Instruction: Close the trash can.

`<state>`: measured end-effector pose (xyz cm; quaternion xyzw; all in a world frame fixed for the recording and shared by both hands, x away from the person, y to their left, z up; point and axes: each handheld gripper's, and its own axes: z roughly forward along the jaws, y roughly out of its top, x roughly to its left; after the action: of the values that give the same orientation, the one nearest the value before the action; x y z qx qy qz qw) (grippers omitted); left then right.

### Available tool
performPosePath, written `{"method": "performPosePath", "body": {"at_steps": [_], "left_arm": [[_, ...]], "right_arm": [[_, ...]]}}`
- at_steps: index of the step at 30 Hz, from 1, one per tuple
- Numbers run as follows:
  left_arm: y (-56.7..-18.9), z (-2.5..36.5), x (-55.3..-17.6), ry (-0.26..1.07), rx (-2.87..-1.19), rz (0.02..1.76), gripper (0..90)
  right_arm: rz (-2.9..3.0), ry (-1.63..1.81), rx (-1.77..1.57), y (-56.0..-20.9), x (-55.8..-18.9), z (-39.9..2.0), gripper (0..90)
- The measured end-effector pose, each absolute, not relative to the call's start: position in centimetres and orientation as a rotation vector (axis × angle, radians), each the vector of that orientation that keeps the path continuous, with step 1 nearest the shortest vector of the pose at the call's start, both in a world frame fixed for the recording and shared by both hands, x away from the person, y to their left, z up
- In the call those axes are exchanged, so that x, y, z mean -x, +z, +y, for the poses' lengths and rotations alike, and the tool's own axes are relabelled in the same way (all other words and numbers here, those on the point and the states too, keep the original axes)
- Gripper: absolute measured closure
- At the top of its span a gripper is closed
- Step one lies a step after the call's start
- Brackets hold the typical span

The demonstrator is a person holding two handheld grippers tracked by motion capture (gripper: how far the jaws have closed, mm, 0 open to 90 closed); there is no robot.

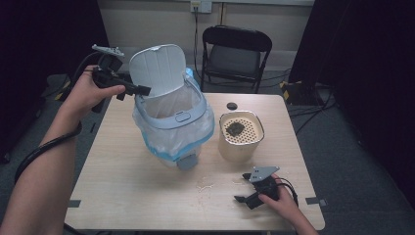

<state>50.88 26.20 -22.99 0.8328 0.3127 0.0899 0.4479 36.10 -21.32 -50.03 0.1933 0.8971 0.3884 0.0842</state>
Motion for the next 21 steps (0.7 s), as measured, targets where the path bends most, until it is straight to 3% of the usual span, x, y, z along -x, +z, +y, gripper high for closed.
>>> {"method": "performPosePath", "body": {"at_steps": [21], "left_arm": [[-21.8, 24.2, -49.7, 0.273, -2.094, 0.668, 15.7]], "right_arm": [[2.679, 1.157, -0.576, -50.0, -36.1, -21.3, 10.7]]}}
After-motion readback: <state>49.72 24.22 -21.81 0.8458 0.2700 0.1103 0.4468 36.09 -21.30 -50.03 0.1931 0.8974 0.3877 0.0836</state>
